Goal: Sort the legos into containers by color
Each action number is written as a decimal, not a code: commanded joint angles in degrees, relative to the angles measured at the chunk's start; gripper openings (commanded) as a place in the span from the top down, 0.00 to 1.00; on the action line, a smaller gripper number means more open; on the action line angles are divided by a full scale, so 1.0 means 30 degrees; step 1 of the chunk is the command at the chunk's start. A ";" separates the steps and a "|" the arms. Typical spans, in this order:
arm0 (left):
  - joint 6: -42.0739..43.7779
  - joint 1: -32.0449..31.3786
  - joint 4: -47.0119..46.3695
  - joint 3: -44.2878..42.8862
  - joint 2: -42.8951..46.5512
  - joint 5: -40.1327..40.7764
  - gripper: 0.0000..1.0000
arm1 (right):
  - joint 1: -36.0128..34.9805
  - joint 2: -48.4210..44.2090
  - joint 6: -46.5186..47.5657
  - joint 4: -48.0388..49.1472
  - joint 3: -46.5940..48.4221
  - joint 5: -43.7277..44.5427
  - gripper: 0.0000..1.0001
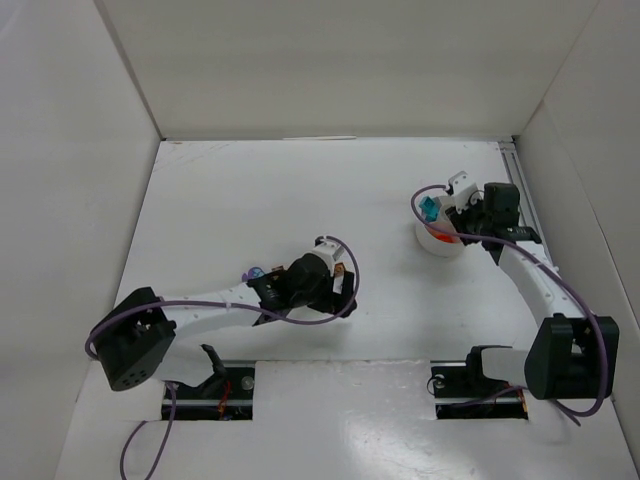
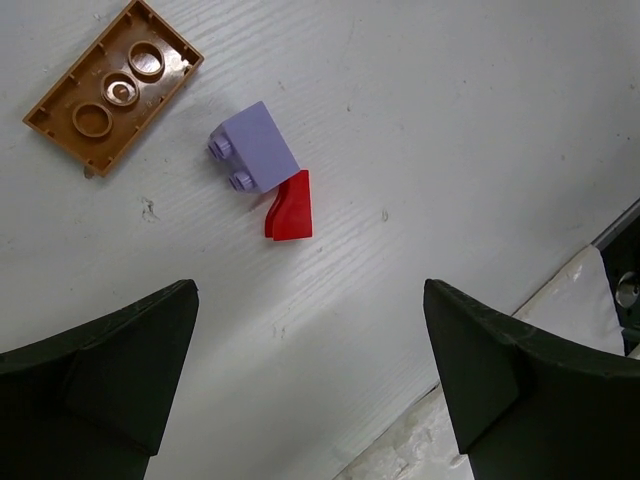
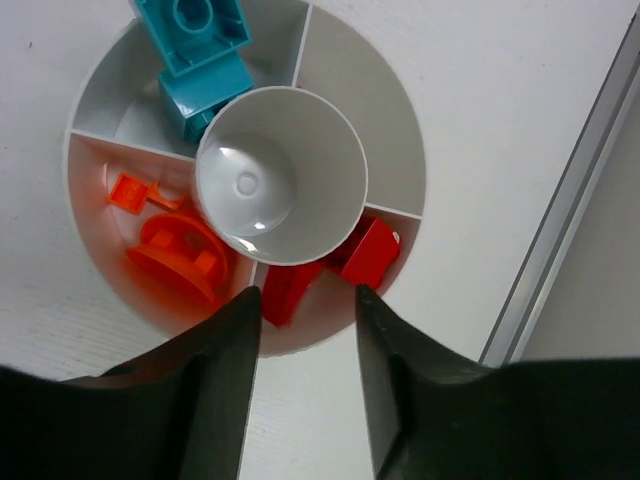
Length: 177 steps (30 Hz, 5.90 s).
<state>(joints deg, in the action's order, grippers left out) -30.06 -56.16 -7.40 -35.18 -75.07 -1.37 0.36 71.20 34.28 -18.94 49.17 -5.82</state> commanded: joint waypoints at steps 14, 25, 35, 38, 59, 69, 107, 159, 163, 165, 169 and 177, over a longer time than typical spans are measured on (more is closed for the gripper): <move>0.0207 -0.2080 0.1470 -0.2627 -0.2541 0.3764 0.24 | 0.0114 -0.5332 -0.0265 -0.1507 0.0166 0.0360 0.29; -0.0408 -0.2813 0.2115 -0.4707 -0.5677 0.5787 0.52 | 0.0114 -0.5950 -0.0090 -0.1861 -0.0481 0.0565 0.23; -0.0584 -0.3633 0.3665 -0.6526 -0.7058 0.6432 0.90 | 0.0114 -0.6331 -0.0090 -0.2415 -0.0129 0.0565 0.22; -0.0352 -0.3809 0.3843 -0.7024 -0.7058 0.6432 0.93 | 0.0114 -0.7234 -0.0293 -0.2591 -0.0129 0.1030 0.21; 0.9081 -0.2666 0.2727 -2.2540 -1.3256 0.0370 0.92 | 0.0114 -1.6145 -0.4308 -0.5962 0.0513 1.1080 0.00; 1.0693 -0.2315 0.2791 -3.0107 -1.8158 -0.1393 0.83 | 0.0114 -1.7019 -0.4660 -0.5962 0.0515 1.1492 0.00; 1.0342 -0.1787 0.0679 -2.8800 -1.8049 0.1276 0.18 | 0.0114 -1.7727 -0.4836 -0.5787 0.0164 1.1668 0.00; -0.5740 0.3047 0.7769 0.1707 1.1458 0.7897 0.00 | -1.8607 0.6469 -1.6203 0.7631 -0.1011 0.7449 0.18; -0.5945 0.3047 0.7769 0.1882 1.2217 0.7897 0.00 | -1.8607 0.7320 -1.6408 0.7631 -0.0774 0.7010 0.44; -0.5945 0.3047 0.7769 0.2057 1.2425 0.7897 0.00 | -1.8607 0.7322 -1.6408 0.7631 -0.0774 0.7010 0.55; -0.6295 0.3047 0.7974 0.2058 1.2601 0.8131 0.00 | -1.8607 0.6709 -1.6408 0.7631 -0.0948 0.7242 0.73; -0.5301 0.3047 0.6716 0.1592 1.1607 0.7194 0.00 | -1.7003 0.1561 -1.1620 0.7631 -0.1506 0.7860 0.88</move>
<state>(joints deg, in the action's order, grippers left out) -47.42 -47.13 15.44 -29.56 -38.81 21.30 -54.17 82.85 -8.62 0.86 44.69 16.38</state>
